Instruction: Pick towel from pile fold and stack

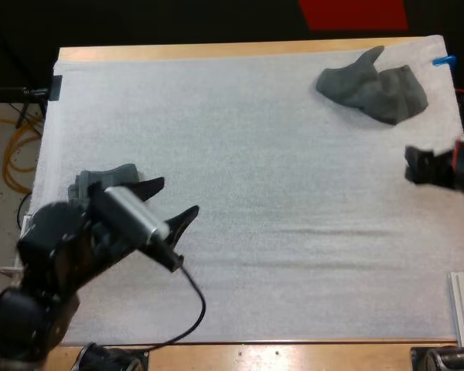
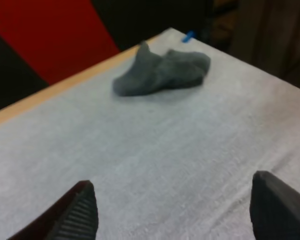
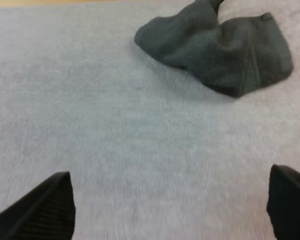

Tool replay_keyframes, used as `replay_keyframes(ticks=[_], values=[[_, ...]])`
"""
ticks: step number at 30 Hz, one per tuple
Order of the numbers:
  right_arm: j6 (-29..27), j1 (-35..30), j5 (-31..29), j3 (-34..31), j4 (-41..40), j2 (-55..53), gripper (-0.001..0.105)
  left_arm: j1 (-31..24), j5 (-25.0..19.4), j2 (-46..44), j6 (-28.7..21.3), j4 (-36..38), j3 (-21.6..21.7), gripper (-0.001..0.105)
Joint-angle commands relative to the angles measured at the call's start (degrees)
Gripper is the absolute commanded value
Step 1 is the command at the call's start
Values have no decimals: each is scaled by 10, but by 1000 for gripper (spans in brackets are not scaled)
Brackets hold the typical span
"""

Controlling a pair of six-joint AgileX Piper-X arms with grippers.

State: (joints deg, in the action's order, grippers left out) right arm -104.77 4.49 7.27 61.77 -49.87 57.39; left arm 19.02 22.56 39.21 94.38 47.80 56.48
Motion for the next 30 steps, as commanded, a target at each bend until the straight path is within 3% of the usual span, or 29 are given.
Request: replay_keyframes(ticks=[1,12,16,25,27,30], values=[[-10,-3,8,15,26,32,75,6,4,15,1,-8,8,62],[-4,-3,-54,150,77,327,75,8,4,83,2,-52,15,62],[0,-3,-107,199,85,422,75,8,4,89,2,-51,15,62],[41,-3,-112,285,104,580,75,8,5,89,8,-51,15,62],[53,-3,-114,297,112,602,72,8,10,89,14,-51,15,62],[85,-3,-124,312,119,631,59,8,21,89,18,-51,15,62]])
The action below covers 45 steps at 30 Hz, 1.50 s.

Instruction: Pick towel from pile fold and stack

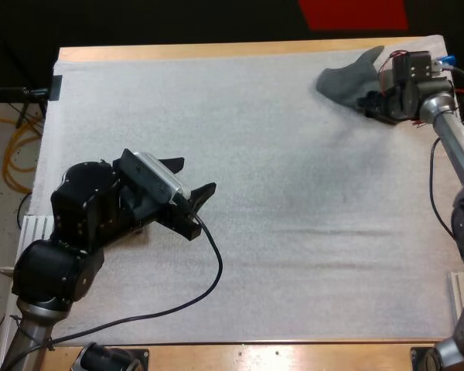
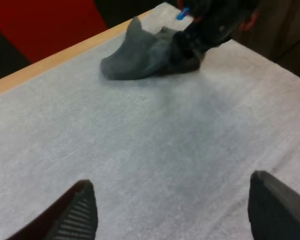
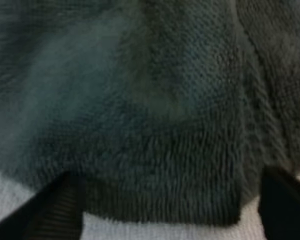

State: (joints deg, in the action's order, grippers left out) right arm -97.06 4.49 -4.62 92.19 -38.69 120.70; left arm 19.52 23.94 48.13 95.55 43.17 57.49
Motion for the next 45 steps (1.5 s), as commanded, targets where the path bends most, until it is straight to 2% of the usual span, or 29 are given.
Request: replay_keyframes(ticks=[1,6,9,10,16,22,28,32,34,37,41,45], values=[[17,-3,-6,10,8,5,54,3,8,0,7,-5,5,62],[30,-3,-6,14,8,29,29,3,8,0,7,-6,5,62],[30,-3,-6,14,4,31,4,3,8,0,7,-8,5,62],[30,-3,-3,17,3,30,0,3,8,0,7,-8,5,62],[2,-2,8,47,-33,-4,0,3,8,0,7,-8,5,62],[-61,-2,36,47,-39,-126,0,3,8,0,7,-9,5,62],[-64,-2,97,47,-53,-273,0,3,10,0,7,-9,5,62],[-35,1,198,47,-140,-341,0,3,17,0,7,-6,5,62],[-34,9,219,46,-196,-363,0,3,17,-11,7,-3,5,62],[-50,37,228,46,-285,-384,0,3,17,-26,7,2,5,62],[-73,108,229,40,-394,-393,0,3,17,-55,7,22,5,62],[-74,177,229,6,-432,-393,0,3,17,-76,7,61,5,62]])
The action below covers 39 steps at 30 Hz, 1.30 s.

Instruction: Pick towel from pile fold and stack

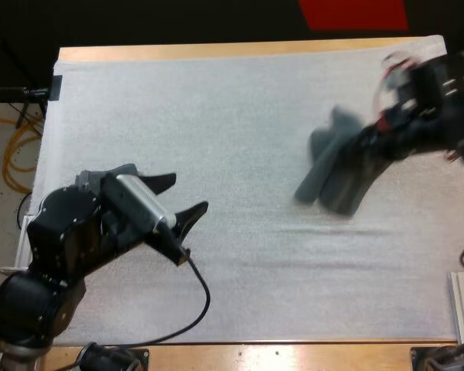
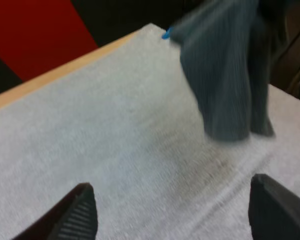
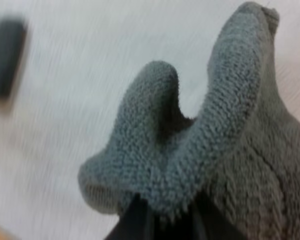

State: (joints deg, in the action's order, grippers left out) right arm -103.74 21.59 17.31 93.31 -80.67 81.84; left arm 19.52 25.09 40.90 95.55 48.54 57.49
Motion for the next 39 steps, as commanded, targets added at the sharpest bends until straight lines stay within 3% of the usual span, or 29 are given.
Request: replay_keyframes(ticks=[1,6,10,18,21,22,23,25,27,31,35,39], values=[[-10,24,9,-20,-10,-5,0,3,5,-6,7,18,5,62],[-11,96,9,-117,47,4,0,3,5,-8,7,42,3,62],[-1,122,9,-175,154,39,0,3,5,-8,2,37,3,62],[77,119,-53,-171,355,176,3,3,5,-8,-3,34,3,62],[93,112,-51,-137,368,208,29,3,5,-8,-3,34,3,62],[91,108,-58,-111,368,218,57,3,5,-8,-3,34,3,62],[85,105,-69,-95,368,220,73,3,5,-8,-6,34,3,62],[81,99,-101,-70,366,220,87,3,5,-8,-7,34,3,62],[81,94,-122,-46,348,220,89,3,5,-8,-7,34,3,62],[78,93,-124,0,264,213,79,3,5,-8,-11,34,3,62],[73,98,-120,2,175,188,64,3,5,-8,-11,34,3,62],[73,101,-120,-12,132,153,63,3,5,-8,-11,40,0,62]])
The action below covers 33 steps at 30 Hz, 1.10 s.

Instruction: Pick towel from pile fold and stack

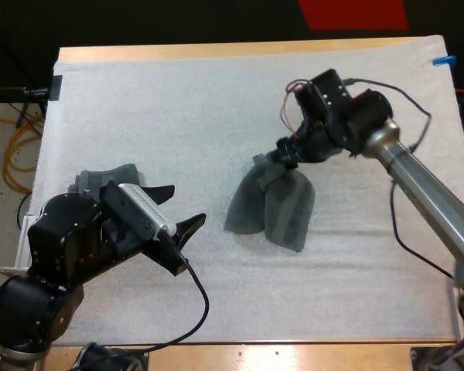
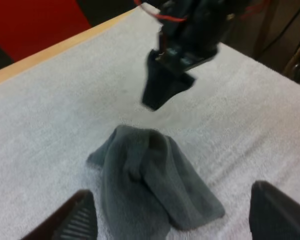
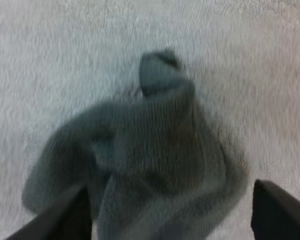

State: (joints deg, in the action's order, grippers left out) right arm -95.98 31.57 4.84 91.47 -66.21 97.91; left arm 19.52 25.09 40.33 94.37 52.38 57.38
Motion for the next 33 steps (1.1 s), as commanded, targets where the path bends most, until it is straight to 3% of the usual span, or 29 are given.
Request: replay_keyframes(ticks=[1,9,14,18,25,29,33], values=[[-5,1,4,-6,-15,-23,63,3,5,-3,0,1,-1,62],[35,1,4,-166,-11,-166,63,3,4,-3,1,5,-28,62],[82,1,19,-276,44,-236,63,3,4,-3,3,20,-31,62],[122,1,60,-345,88,-243,63,3,4,-3,3,56,-31,62],[239,1,131,-473,265,-232,63,3,4,-3,1,73,-31,62],[279,1,185,-506,334,-195,63,3,4,-3,1,73,-31,62],[294,1,199,-510,382,-148,63,3,4,-3,1,73,-31,62]])
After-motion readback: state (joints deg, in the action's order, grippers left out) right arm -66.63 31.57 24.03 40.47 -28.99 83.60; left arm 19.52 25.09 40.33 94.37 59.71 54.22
